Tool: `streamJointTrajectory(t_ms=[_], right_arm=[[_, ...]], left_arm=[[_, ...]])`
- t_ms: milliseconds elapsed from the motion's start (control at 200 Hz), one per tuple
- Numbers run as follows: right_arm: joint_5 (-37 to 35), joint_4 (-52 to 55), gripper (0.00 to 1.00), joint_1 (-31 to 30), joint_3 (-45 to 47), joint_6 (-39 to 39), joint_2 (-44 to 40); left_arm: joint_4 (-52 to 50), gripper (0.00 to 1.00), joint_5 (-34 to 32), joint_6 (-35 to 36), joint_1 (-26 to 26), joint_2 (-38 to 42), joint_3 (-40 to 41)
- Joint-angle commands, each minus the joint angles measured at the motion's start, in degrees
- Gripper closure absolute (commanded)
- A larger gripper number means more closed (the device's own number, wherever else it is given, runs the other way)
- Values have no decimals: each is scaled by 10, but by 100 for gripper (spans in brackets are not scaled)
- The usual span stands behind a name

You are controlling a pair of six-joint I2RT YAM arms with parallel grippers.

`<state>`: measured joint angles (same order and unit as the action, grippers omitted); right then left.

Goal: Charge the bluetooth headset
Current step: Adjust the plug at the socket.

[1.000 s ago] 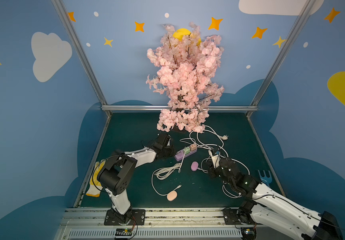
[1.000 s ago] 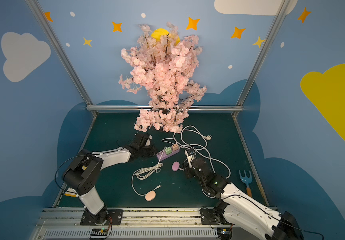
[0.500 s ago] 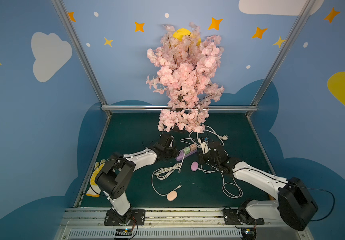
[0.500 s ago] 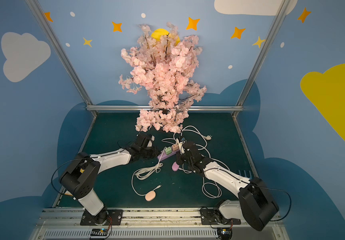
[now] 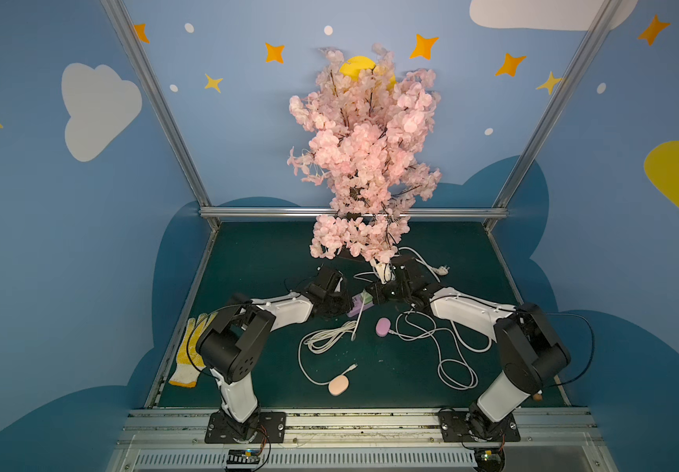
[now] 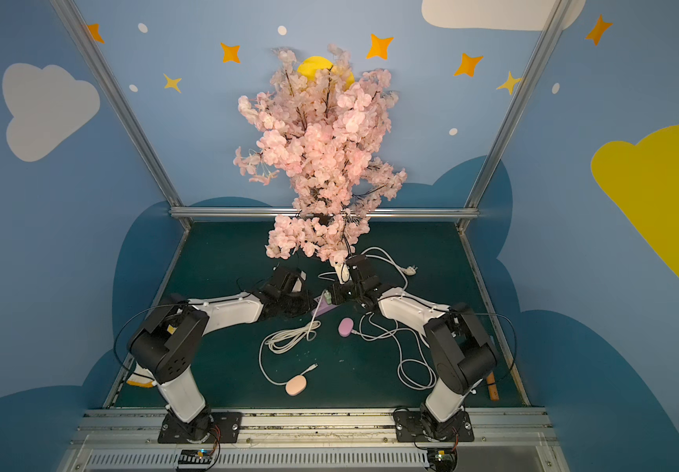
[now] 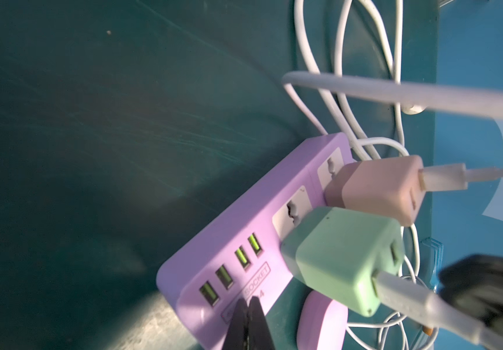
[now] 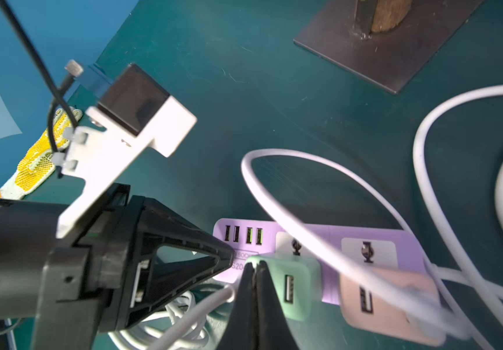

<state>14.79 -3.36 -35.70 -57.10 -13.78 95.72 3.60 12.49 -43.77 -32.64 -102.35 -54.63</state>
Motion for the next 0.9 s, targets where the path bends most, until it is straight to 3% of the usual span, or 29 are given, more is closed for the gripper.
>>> streamJointTrajectory(t_ms=[0,606,896], right_arm=[[25,4,100,-2,-14,-10,3],[-52,-30,100,-2,47,-61,44],[-68,-29,100,-15,87,-57,6]], left_arm=[[-8,93,4,3,-1,-14,-8],[-7,93,2,5,3,-15,3],[-5,93,-1,5,5,-15,8]])
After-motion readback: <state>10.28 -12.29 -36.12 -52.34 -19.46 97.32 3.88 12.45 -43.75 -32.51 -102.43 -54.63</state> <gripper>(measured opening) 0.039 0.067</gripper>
